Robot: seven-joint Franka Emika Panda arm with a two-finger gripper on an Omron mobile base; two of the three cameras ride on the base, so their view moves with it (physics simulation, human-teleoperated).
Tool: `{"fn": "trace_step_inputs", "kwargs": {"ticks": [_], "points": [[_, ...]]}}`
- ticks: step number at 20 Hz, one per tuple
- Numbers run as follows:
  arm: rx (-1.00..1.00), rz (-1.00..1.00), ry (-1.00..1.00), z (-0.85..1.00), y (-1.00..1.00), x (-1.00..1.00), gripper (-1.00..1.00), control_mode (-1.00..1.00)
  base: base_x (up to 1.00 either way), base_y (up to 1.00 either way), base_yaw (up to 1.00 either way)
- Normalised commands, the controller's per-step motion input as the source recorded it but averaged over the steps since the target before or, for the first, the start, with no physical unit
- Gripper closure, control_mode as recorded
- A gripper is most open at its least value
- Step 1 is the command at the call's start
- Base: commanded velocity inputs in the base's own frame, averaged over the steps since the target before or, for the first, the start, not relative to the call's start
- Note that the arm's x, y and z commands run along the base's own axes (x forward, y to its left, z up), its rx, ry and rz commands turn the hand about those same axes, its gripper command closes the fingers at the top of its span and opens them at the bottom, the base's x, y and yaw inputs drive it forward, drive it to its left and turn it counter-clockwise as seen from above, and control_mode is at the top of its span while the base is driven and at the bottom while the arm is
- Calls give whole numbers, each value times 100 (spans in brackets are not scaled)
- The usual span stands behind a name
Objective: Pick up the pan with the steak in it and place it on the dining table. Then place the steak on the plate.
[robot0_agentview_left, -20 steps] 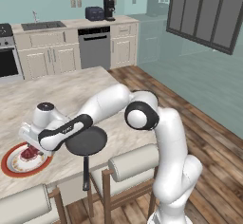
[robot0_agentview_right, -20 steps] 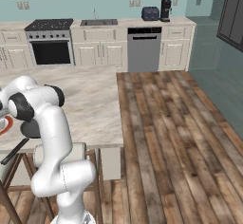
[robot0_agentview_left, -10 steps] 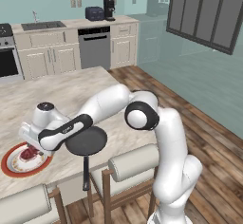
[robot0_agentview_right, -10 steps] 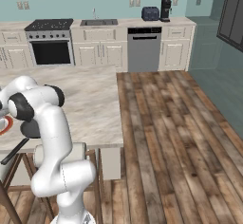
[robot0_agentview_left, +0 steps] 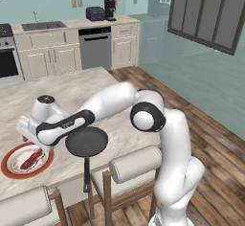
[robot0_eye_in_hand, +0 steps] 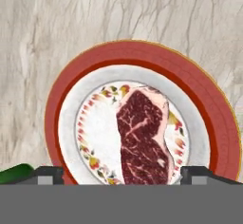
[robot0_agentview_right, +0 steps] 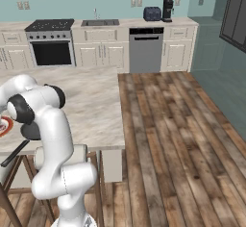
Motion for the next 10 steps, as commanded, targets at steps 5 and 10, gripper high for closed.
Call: {"fn": "trace_step_inputs", "kwargs": {"ticks": [5, 10], "points": [[6, -3, 12, 43, -11, -24, -100, -100, 0, 0, 0], [4, -2, 21, 18, -34, -53, -100, -100, 0, 0, 0]]}}
